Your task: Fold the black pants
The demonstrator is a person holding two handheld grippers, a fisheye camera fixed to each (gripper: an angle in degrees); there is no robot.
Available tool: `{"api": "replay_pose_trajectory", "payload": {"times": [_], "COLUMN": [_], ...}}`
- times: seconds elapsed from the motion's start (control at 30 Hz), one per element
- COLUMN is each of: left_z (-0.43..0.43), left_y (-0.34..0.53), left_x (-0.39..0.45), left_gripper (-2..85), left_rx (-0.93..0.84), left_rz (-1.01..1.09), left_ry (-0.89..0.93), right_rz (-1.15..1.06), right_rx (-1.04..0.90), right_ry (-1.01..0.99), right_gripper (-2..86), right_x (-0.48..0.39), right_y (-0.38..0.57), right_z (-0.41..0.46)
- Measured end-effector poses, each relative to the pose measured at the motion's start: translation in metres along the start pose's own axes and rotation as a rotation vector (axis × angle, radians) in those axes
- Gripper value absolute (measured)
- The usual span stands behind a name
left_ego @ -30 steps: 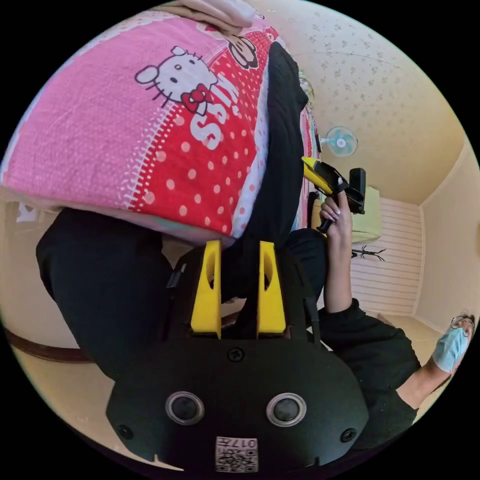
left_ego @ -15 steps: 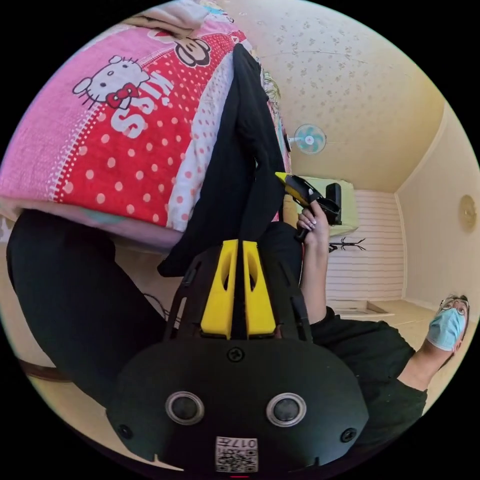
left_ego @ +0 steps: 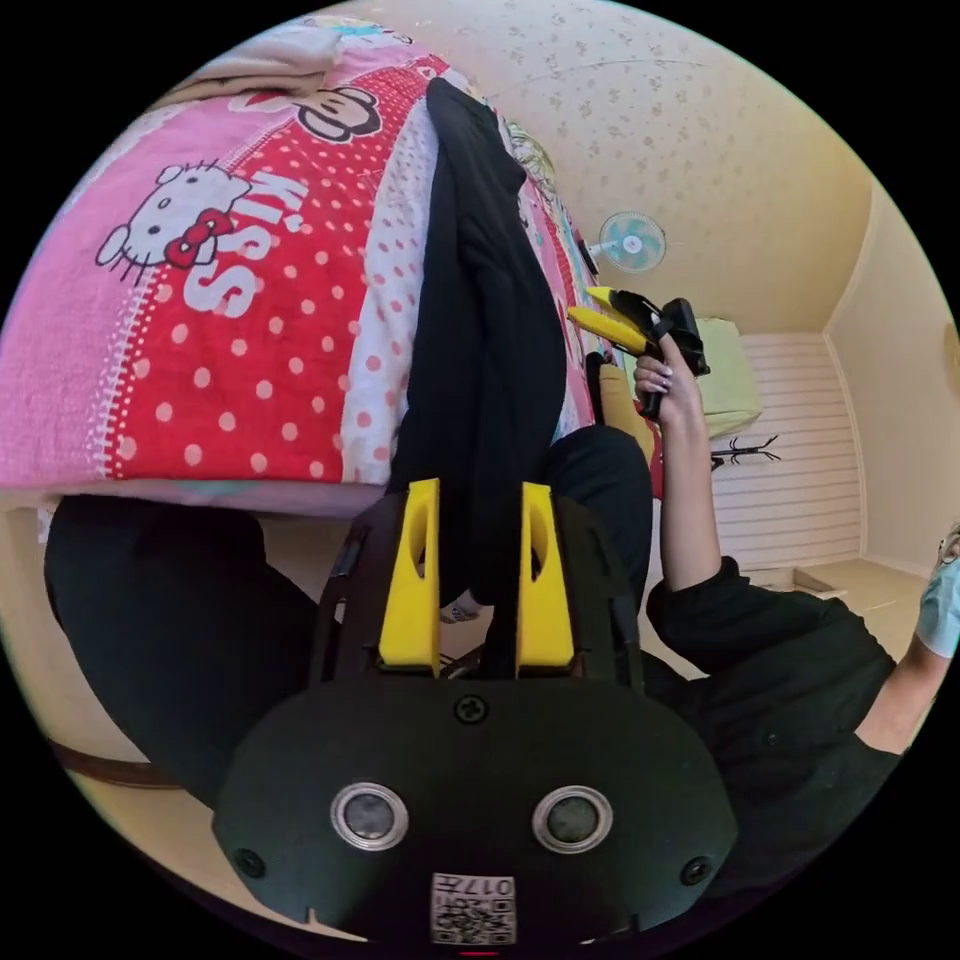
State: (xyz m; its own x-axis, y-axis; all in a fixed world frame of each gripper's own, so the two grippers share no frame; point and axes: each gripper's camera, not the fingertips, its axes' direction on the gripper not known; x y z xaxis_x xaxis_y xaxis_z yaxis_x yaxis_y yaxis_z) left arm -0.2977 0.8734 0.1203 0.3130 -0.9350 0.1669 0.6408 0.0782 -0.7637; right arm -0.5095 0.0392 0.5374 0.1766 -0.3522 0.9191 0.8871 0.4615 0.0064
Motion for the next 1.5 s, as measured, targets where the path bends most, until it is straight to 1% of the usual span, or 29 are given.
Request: {"api": "replay_pose_trajectory", "payload": {"times": [0.07,0.1,0.13,0.17,0.23,0.27,0.33,0.37,0.43,0.47,0.5,0.53,0.57,0.6,0.63,0.7,0.77,0.87,0.93,0.97,1.03,1.07,1.1,1.17,1.2,1.3,1.4,1.47,1.5], "left_z": [0.024,0.037,0.041,0.039,0.018,0.010,-0.030,-0.039,-0.054,-0.052,-0.043,-0.035,-0.034,-0.036,-0.042,-0.047,-0.053,-0.061,-0.057,-0.054,-0.036,-0.027,-0.009,0.002,0.001,-0.004,0.004,0.010,0.015], "left_y": [-0.007,-0.009,-0.008,-0.007,0.001,0.003,0.015,0.017,0.023,0.023,0.023,0.027,0.030,0.038,0.046,0.048,0.038,0.001,-0.032,-0.040,-0.060,-0.063,-0.068,-0.064,-0.058,-0.049,-0.049,-0.051,-0.053], "left_x": [0.001,0.002,0.004,0.006,0.013,0.015,0.020,0.020,0.012,0.007,-0.006,-0.021,-0.026,-0.031,-0.034,-0.033,-0.019,0.020,0.033,0.032,0.019,0.014,0.001,-0.013,-0.020,-0.022,-0.013,-0.012,-0.014], "left_gripper": [7.6,6.0,5.0,4.8,4.1,4.0,3.9,3.9,3.9,4.0,4.3,4.8,5.0,5.1,5.2,5.5,6.1,6.6,8.0,8.8,10.1,9.3,7.8,6.6,6.1,4.9,4.2,4.0,4.1], "left_rx": [-0.087,-0.138,-0.141,-0.129,-0.070,-0.049,0.082,0.111,0.144,0.126,0.078,0.031,0.031,0.076,0.133,0.158,0.169,0.189,0.157,0.143,0.082,0.056,-0.010,0.031,0.080,0.129,0.089,0.080,0.052], "left_rz": [-0.003,-0.012,-0.015,-0.013,0.006,0.008,0.005,-0.002,-0.065,-0.083,-0.142,-0.222,-0.239,-0.245,-0.258,-0.285,-0.246,-0.075,-0.023,-0.025,-0.048,-0.048,-0.064,-0.101,-0.145,-0.207,-0.168,-0.156,-0.166], "left_ry": [0.041,0.047,0.044,0.040,0.030,0.041,0.084,0.072,-0.035,-0.076,-0.169,-0.193,-0.168,-0.089,-0.056,-0.060,-0.104,-0.216,-0.308,-0.317,-0.283,-0.259,-0.214,-0.140,-0.087,0.030,0.185,0.155,0.073], "right_rz": [0.037,0.046,0.063,0.061,-0.009,-0.061,-0.148,-0.193,-0.219,-0.185,-0.150,-0.096,-0.102,-0.106,-0.113,-0.128,-0.133,-0.143,-0.164,-0.168,-0.175,-0.172,-0.169,-0.153,-0.159,-0.196,-0.181,-0.148,-0.141], "right_rx": [-0.068,-0.089,-0.145,-0.179,-0.122,-0.091,-0.079,-0.089,-0.144,-0.212,-0.251,-0.316,-0.341,-0.341,-0.327,-0.290,-0.200,-0.058,-0.006,-0.010,-0.069,-0.117,-0.137,-0.159,-0.161,-0.143,-0.062,-0.063,-0.076], "right_ry": [0.040,0.038,-0.007,-0.099,-0.168,-0.178,-0.190,-0.194,-0.183,-0.154,-0.127,-0.101,-0.131,-0.138,-0.136,-0.134,-0.093,-0.053,-0.065,-0.064,-0.060,-0.047,-0.031,0.071,0.077,0.103,0.095,0.079,0.079], "right_gripper": [10.5,10.1,9.3,7.9,5.8,4.8,4.0,3.7,3.6,3.4,3.4,3.4,3.3,3.3,3.3,3.5,4.1,5.9,7.0,7.4,7.6,7.4,7.4,5.3,4.8,2.8,1.9,1.7,1.7], "right_x": [0.007,0.010,0.016,0.019,0.013,0.007,-0.006,-0.014,-0.021,-0.019,-0.016,-0.010,-0.009,-0.009,-0.011,-0.014,-0.018,-0.023,-0.027,-0.029,-0.033,-0.036,-0.037,-0.044,-0.046,-0.058,-0.062,-0.058,-0.057], "right_y": [-0.006,-0.007,-0.008,-0.007,-0.002,0.001,0.002,0.002,0.000,-0.003,-0.005,-0.009,-0.011,-0.011,-0.010,-0.008,-0.004,-0.003,-0.005,-0.007,-0.012,-0.015,-0.016,-0.018,-0.019,-0.013,0.002,0.000,-0.002], "right_z": [0.028,0.037,0.054,0.061,0.053,0.048,0.046,0.049,0.060,0.073,0.080,0.091,0.095,0.095,0.093,0.086,0.072,0.053,0.048,0.051,0.063,0.073,0.078,0.086,0.086,0.081,0.066,0.063,0.065]}}
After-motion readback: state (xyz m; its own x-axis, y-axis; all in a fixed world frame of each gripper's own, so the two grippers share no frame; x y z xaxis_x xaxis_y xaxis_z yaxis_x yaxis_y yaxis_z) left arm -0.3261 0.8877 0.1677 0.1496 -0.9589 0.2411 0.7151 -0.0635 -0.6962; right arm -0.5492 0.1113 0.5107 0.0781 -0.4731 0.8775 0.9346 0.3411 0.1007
